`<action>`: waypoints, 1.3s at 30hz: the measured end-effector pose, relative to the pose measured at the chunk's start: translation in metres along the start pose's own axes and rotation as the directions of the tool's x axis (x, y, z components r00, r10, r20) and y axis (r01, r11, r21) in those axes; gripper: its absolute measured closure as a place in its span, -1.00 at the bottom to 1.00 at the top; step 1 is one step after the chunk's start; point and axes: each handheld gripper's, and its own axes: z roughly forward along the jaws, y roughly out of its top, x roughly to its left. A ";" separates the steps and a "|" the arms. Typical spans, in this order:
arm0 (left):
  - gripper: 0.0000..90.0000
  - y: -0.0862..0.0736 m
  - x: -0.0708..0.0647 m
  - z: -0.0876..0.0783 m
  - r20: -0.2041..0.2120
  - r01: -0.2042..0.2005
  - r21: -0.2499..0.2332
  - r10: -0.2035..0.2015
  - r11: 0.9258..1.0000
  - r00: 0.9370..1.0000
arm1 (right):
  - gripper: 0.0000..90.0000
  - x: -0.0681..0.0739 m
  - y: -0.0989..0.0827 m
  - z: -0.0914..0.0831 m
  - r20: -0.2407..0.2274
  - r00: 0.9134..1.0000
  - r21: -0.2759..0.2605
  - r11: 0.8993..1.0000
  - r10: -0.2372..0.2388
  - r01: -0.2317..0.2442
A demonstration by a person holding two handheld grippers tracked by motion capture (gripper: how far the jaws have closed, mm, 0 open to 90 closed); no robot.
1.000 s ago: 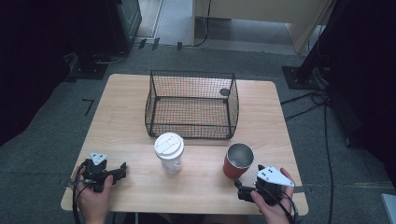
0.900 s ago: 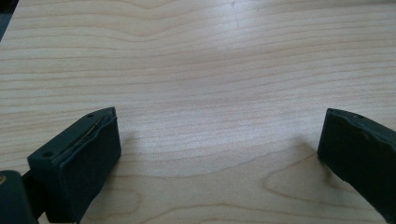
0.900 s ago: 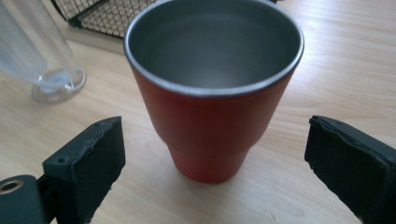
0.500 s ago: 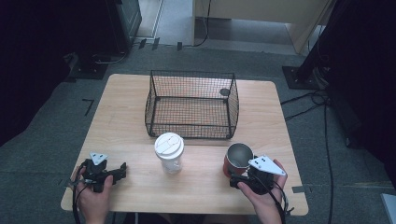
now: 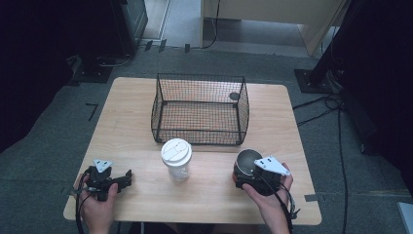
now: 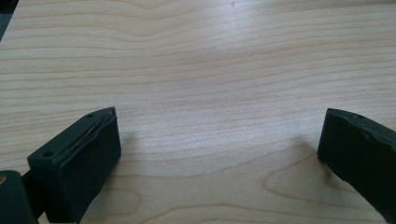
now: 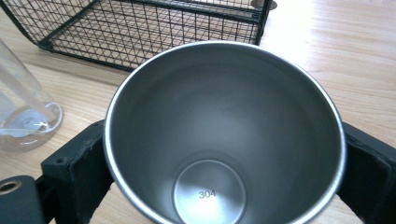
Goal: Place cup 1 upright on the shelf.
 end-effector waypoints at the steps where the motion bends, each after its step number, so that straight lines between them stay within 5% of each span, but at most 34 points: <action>1: -1.00 0.000 0.000 0.000 0.000 0.000 0.000 0.000 1.000 1.000 | -0.88 0.000 0.000 0.001 0.005 1.000 0.001 1.000 0.000 0.000; 26: -1.00 0.000 0.000 0.000 0.000 0.000 0.000 0.000 1.000 1.000 | -0.84 0.002 -0.001 0.003 0.029 0.999 -0.018 1.000 0.014 -0.013; 39: -1.00 0.000 0.000 0.000 0.000 0.001 -0.001 -0.001 1.000 1.000 | -0.84 0.002 0.008 -0.008 0.025 1.000 -0.082 0.997 0.007 -0.005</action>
